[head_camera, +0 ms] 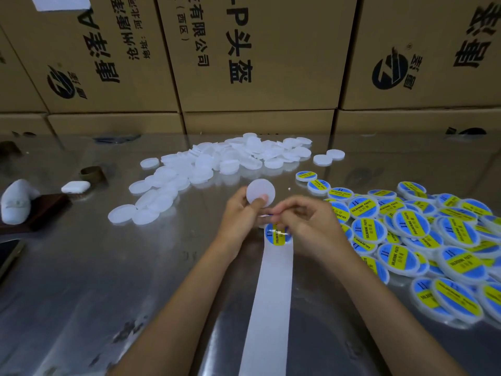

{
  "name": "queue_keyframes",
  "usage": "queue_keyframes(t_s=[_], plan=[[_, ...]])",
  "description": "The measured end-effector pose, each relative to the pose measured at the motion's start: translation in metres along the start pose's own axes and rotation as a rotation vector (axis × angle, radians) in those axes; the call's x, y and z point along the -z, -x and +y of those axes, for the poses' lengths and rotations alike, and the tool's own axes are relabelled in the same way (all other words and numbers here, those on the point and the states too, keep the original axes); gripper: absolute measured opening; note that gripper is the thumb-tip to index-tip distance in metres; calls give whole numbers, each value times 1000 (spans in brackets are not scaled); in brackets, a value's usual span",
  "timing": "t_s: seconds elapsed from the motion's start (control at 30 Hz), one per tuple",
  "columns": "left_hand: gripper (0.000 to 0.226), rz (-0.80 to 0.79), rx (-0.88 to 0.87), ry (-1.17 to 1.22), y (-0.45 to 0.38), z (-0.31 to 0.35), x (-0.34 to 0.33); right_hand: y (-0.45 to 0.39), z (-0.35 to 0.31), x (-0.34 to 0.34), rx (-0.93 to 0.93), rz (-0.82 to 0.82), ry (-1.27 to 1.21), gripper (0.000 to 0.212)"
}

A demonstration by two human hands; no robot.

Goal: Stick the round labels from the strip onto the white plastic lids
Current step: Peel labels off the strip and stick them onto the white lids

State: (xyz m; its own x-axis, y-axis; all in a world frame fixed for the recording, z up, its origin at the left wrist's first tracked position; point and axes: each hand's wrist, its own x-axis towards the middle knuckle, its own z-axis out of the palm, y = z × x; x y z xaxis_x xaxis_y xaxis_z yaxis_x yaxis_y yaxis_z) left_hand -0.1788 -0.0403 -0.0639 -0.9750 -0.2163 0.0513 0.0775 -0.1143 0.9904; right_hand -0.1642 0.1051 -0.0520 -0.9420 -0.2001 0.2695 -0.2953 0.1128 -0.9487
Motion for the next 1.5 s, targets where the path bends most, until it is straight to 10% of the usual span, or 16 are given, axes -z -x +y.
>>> queue_keyframes(t_s=[0.1, 0.27, 0.87, 1.5], plan=[[20, -12, 16, 7, 2, 3, -3, -7, 9, 17, 83, 187, 324, 19], [28, -7, 18, 45, 2, 3, -2, -8, 27, 21, 160, -31, 647, 22], [13, -2, -12, 68, -3, 1, 1, -6, 22, 10, 438, 34, 790, 17], [43, -148, 130, 421, 4, 13, 1, -5, -1, 5, 40, 223, -142, 26]])
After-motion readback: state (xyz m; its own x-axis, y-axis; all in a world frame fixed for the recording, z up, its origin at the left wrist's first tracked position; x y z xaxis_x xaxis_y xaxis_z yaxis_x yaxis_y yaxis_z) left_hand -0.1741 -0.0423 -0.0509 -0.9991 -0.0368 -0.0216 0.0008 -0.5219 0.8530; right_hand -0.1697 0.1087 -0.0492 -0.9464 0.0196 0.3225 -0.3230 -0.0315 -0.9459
